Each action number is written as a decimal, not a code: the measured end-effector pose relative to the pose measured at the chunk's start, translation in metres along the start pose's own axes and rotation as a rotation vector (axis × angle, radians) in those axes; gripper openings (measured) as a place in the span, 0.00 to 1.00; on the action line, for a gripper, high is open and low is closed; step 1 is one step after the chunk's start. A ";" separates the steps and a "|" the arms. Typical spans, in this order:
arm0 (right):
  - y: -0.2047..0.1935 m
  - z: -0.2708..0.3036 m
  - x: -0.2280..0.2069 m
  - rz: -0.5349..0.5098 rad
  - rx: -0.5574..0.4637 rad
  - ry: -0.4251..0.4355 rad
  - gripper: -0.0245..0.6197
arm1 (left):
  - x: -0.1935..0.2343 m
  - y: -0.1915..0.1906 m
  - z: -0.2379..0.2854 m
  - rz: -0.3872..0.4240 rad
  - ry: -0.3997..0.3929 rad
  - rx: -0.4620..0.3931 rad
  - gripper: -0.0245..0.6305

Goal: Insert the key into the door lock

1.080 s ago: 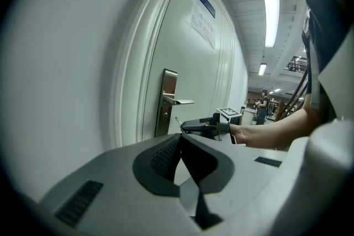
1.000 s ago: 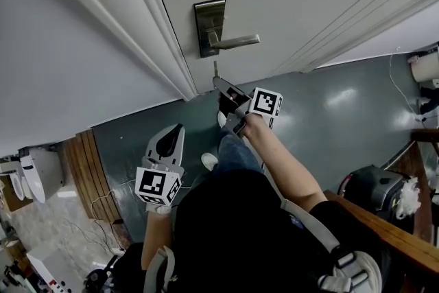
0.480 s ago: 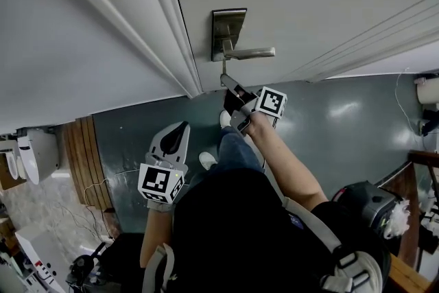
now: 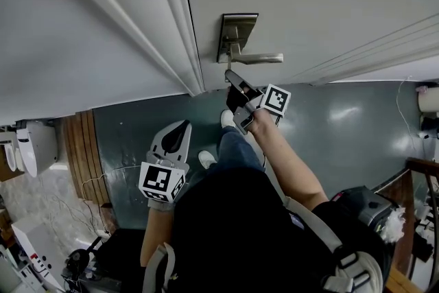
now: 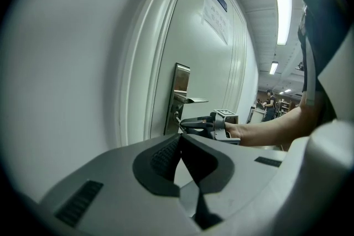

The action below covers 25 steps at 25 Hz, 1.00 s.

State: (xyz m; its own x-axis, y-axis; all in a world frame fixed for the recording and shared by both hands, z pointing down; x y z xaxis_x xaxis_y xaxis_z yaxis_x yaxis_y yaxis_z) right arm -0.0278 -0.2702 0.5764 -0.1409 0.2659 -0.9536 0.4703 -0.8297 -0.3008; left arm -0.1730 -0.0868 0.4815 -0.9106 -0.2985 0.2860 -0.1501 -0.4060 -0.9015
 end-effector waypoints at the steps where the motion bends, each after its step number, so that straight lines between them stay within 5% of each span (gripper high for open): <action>1: 0.000 0.001 0.000 0.005 0.000 0.000 0.09 | 0.001 0.000 0.000 0.000 0.001 0.000 0.05; 25: 0.001 0.001 0.010 0.174 -0.057 0.058 0.09 | 0.006 0.000 -0.002 -0.002 -0.006 0.000 0.05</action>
State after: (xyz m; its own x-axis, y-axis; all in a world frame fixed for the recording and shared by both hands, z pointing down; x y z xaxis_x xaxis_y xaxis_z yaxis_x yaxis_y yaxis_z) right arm -0.0298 -0.2687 0.5670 -0.0038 0.1503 -0.9886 0.5321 -0.8368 -0.1293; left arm -0.1794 -0.0865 0.4823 -0.9079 -0.3032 0.2896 -0.1516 -0.4066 -0.9010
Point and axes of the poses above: the fingertips, and each gripper's own axes: z forward along the fingers, x to its left, y out of its top, the point moved 5 cm from there along -z, backward along the fingers, and after that the axes turned 8 degrees about -z, right-handed, at the moved point
